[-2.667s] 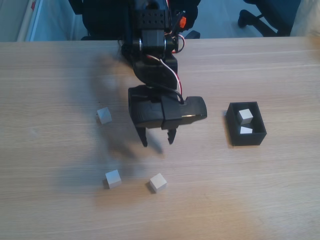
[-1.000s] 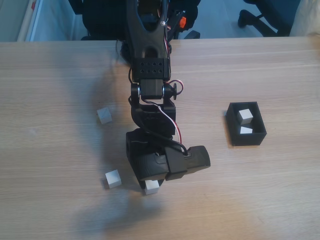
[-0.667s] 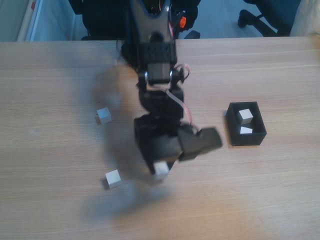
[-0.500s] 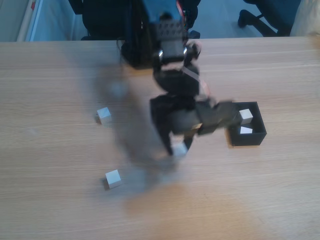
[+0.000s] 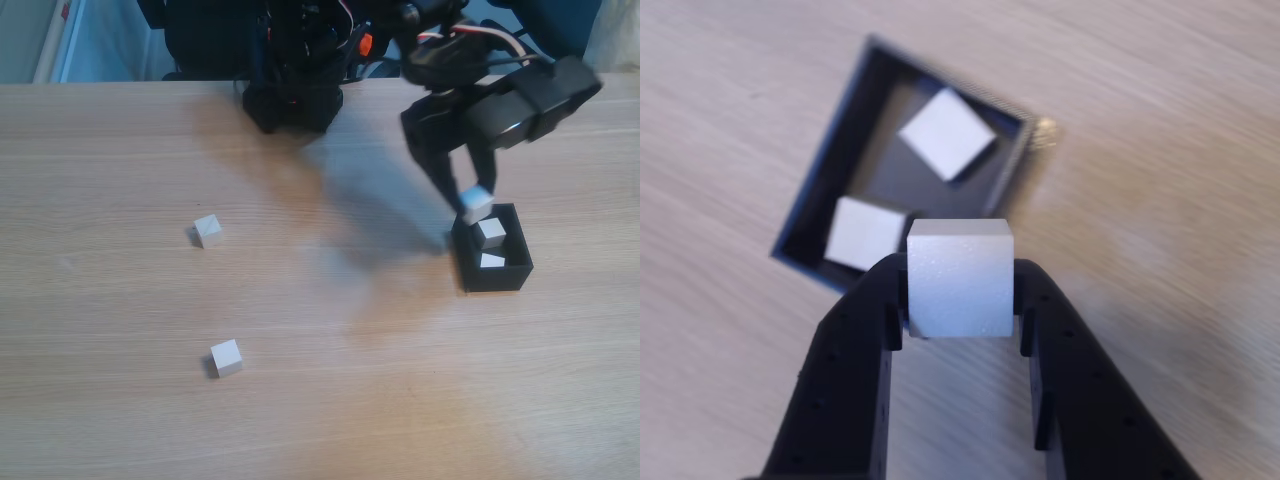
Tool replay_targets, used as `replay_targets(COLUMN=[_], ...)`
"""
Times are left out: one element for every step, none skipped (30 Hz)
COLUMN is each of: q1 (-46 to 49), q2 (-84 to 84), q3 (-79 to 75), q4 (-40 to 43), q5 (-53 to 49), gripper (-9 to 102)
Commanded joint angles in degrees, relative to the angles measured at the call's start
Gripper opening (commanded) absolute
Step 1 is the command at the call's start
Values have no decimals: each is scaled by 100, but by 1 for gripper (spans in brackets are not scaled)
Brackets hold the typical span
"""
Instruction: Pick blocks and place them in the box.
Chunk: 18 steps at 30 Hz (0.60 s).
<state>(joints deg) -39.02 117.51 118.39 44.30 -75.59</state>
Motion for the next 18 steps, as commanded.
replay_targets(q1=[-255, -290, -308, -316, -316, -316, -316, -316, -308, -299, -290, -272, -255, -246, -229, -202, -185, -158], q2=[-79, -176, -264, -334, -404, -466, -527, -589, -650, -694, -738, -782, -817, -844, -861, -879, -896, -896], q3=[-369, -448, -519, -571, -624, -686, -747, -800, -861, -905, -958, -1011, -1063, -1107, -1143, -1178, -1204, -1222], q4=[-9, 0, 0, -18, -35, -44, -70, -88, -88, -79, -70, -44, -26, 0, 26, 62, 132, 193], q5=[211, 264, 290, 325, 343, 352, 387, 422, 457, 466, 483, 501, 519, 527, 536, 536, 545, 545], gripper=[0, 0, 0, 0, 1, 2, 3, 4, 5, 7, 10, 12, 15, 17, 17, 17, 18, 18])
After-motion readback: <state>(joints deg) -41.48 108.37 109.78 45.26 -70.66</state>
